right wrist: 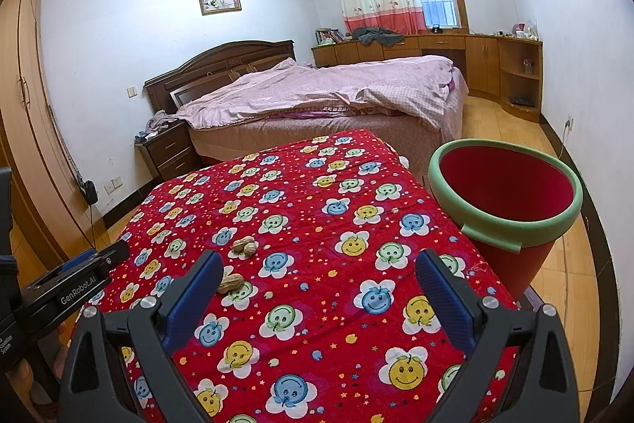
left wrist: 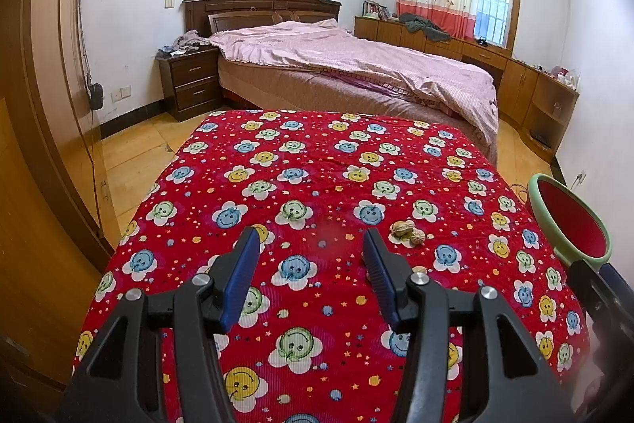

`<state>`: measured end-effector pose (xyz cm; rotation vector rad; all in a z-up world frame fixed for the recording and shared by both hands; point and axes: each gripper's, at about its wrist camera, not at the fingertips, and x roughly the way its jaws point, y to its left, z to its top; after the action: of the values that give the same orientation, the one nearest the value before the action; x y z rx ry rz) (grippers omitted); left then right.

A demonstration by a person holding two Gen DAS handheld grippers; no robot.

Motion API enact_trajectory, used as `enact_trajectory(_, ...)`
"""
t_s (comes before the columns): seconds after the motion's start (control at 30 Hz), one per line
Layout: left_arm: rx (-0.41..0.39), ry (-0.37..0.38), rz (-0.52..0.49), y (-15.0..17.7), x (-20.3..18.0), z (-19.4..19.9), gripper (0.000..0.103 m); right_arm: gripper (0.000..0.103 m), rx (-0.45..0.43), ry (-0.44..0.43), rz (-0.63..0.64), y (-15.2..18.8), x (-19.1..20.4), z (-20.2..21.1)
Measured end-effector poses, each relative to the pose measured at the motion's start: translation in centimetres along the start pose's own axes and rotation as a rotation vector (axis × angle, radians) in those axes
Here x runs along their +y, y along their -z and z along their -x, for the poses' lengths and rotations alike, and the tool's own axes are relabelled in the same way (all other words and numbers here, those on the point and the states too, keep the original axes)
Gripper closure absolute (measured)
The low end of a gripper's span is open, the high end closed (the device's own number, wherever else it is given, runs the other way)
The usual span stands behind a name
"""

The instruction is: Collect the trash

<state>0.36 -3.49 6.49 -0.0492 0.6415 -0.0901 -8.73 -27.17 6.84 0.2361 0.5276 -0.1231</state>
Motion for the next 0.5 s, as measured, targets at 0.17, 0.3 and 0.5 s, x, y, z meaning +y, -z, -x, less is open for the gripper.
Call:
enact_trajectory(0.17,0.0,-0.001,0.001,0.0,0.02,0.01,0.049,0.004,0.001,0.0,0.0,0.02,0.04,0.0)
enact_trajectory(0.3,-0.001,-0.001,0.0,0.02,0.05,0.0,0.049,0.004,0.0,0.0,0.0,0.02,0.07,0.01)
enact_trajectory(0.5,-0.001,0.0,-0.001,0.04,0.06,-0.01,0.049,0.004,0.0,0.001,0.001,0.03,0.09,0.02)
